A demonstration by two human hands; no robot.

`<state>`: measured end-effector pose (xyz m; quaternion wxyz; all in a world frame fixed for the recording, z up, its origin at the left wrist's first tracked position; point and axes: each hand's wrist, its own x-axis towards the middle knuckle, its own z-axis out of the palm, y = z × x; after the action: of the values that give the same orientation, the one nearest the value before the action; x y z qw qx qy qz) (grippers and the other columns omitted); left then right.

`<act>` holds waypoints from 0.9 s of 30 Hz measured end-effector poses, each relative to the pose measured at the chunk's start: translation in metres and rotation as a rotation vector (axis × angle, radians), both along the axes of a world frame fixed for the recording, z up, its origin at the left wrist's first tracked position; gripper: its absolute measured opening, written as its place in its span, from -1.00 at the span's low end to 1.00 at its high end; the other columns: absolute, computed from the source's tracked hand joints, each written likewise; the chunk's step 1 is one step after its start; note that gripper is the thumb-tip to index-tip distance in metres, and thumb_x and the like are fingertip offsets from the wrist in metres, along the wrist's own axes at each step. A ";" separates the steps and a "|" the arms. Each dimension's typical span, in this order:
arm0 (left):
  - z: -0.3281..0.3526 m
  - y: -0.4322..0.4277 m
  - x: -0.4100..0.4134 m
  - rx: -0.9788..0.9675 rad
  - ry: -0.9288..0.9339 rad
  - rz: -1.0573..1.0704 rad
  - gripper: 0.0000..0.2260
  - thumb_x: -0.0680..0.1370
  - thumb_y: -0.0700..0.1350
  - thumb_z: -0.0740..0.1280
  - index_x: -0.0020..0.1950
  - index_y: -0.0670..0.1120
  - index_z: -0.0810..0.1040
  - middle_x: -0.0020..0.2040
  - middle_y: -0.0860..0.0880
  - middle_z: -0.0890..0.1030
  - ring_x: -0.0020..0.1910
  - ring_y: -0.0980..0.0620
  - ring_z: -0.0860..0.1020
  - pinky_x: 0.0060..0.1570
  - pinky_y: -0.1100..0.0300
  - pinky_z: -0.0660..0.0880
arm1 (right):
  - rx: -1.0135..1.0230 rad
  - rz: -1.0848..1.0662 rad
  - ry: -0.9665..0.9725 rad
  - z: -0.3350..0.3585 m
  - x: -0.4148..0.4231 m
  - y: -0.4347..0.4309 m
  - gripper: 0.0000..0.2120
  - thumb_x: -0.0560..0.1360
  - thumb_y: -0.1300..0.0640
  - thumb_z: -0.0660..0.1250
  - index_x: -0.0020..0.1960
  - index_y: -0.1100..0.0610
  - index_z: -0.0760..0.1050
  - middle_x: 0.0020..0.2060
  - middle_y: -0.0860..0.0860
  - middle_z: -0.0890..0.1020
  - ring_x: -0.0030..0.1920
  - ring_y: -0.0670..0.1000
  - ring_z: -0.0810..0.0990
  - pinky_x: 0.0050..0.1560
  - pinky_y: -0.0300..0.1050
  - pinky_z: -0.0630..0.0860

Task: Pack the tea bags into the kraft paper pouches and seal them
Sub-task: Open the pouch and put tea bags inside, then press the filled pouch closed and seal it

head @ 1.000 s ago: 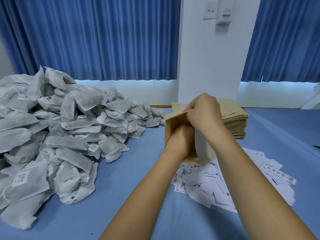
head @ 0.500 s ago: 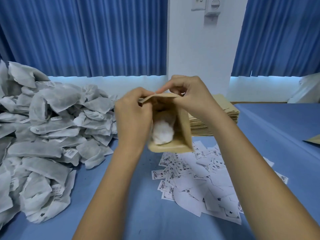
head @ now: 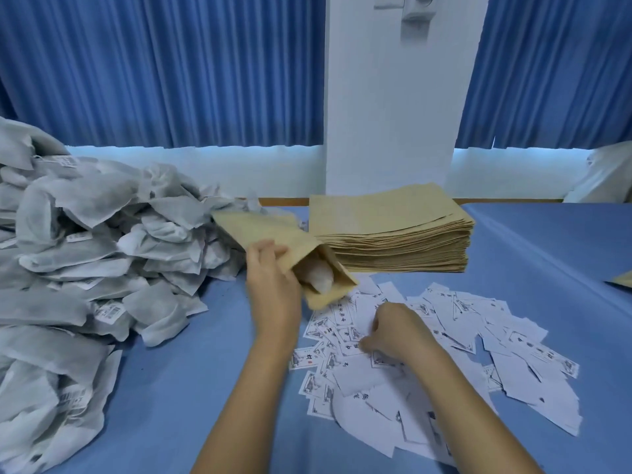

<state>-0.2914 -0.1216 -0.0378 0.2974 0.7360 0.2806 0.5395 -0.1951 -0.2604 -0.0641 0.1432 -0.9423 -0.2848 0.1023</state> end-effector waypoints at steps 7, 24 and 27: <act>-0.016 0.005 -0.007 -0.090 -0.088 -0.096 -0.69 0.44 -0.38 0.33 0.14 -0.16 0.62 0.13 0.00 0.60 0.08 -0.02 0.59 0.09 -0.03 0.55 | 0.043 0.005 -0.158 0.006 0.003 -0.004 -0.71 0.43 0.31 0.33 -0.44 0.15 0.42 -0.47 0.18 0.37 -0.46 0.05 0.24 -0.46 -0.20 0.21; 0.048 -0.017 -0.022 0.132 -0.070 0.245 -0.91 0.45 -0.22 0.38 -0.23 -0.15 0.66 -0.23 -0.10 0.60 -0.30 -0.12 0.51 -0.31 0.24 0.19 | 0.968 -0.030 -0.555 0.042 0.004 -0.044 -0.86 0.39 0.22 0.50 -0.20 -0.02 0.65 -0.35 -0.21 0.61 -0.31 -0.10 0.61 -0.34 -0.18 0.46; 0.069 -0.021 -0.021 0.104 0.017 0.263 -0.83 0.49 -0.14 0.33 -0.25 -0.14 0.65 -0.19 -0.09 0.60 -0.31 -0.04 0.44 -0.34 0.25 0.13 | 1.378 0.080 -0.710 0.053 -0.008 -0.042 -0.94 0.44 0.30 0.45 -0.13 0.17 0.64 -0.24 -0.08 0.64 -0.28 -0.03 0.61 -0.35 -0.21 0.46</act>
<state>-0.3121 -0.1424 0.0308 0.1832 0.7119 0.3488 0.5813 -0.2034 -0.3022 -0.0114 0.5933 -0.6059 -0.3465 -0.4010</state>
